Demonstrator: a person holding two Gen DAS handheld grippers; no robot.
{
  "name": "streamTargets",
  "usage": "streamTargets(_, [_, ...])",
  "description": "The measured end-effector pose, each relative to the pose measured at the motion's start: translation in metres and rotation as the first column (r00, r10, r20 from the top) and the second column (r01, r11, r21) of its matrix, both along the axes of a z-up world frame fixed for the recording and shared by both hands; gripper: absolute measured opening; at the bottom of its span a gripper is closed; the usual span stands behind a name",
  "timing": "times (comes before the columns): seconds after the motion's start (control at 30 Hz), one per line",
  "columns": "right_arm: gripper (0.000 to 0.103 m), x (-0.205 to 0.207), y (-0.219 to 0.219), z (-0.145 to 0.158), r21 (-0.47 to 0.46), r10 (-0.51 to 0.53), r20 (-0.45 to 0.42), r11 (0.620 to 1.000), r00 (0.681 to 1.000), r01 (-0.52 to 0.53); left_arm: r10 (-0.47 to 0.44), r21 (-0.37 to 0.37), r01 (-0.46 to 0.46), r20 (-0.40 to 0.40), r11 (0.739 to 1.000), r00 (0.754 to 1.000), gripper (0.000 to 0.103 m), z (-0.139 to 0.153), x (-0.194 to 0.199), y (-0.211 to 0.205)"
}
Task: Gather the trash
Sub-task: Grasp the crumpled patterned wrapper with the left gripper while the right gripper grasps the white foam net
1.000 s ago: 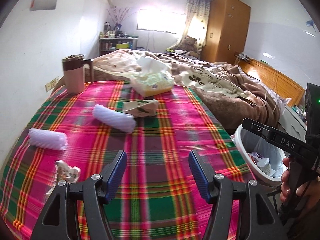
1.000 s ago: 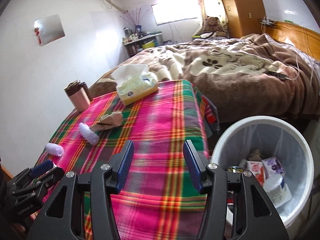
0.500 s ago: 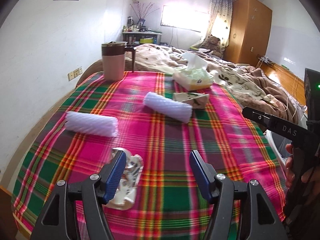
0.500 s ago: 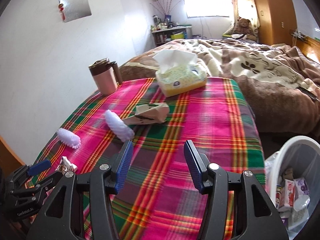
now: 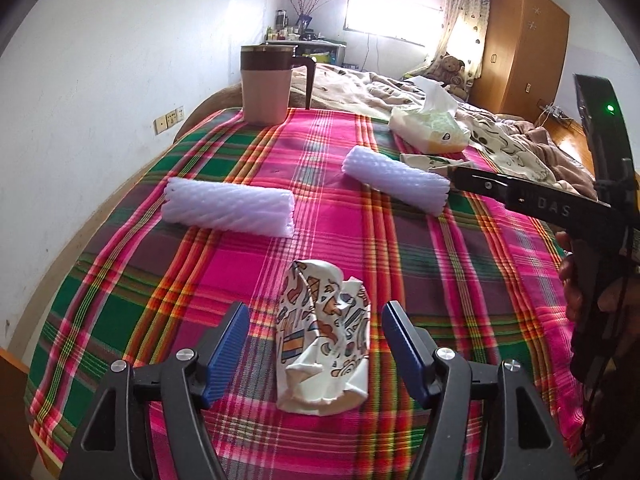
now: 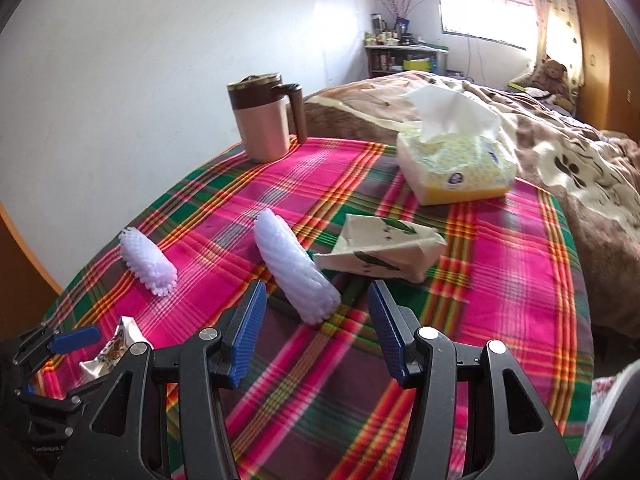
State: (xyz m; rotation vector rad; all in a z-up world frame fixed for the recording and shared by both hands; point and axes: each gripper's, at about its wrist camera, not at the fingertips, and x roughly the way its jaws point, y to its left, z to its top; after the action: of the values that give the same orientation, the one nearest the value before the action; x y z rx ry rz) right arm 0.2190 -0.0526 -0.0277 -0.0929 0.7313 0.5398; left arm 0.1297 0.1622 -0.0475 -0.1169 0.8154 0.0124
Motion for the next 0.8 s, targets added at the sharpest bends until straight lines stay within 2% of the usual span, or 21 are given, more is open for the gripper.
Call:
streamTargets(0.23, [0.054, 0.017, 0.024, -0.006, -0.040, 0.056, -0.015, 0.998, 0.998, -0.056, -0.006, -0.007, 0.005, -0.053, 1.000, 0.999, 0.068, -0.014, 0.004, 0.008])
streamTargets(0.47, [0.054, 0.031, 0.042, -0.014, -0.064, 0.098, -0.046, 0.993, 0.994, -0.101, -0.017, 0.016, 0.018, -0.058, 1.000, 0.998, 0.068, -0.016, 0.006, 0.008])
streamTargets(0.8, [0.054, 0.038, 0.056, -0.026, -0.147, 0.088, -0.081, 0.984, 0.993, -0.099, 0.004, 0.024, -0.003, -0.053, 1.000, 0.999, 0.068, -0.017, 0.010, 0.008])
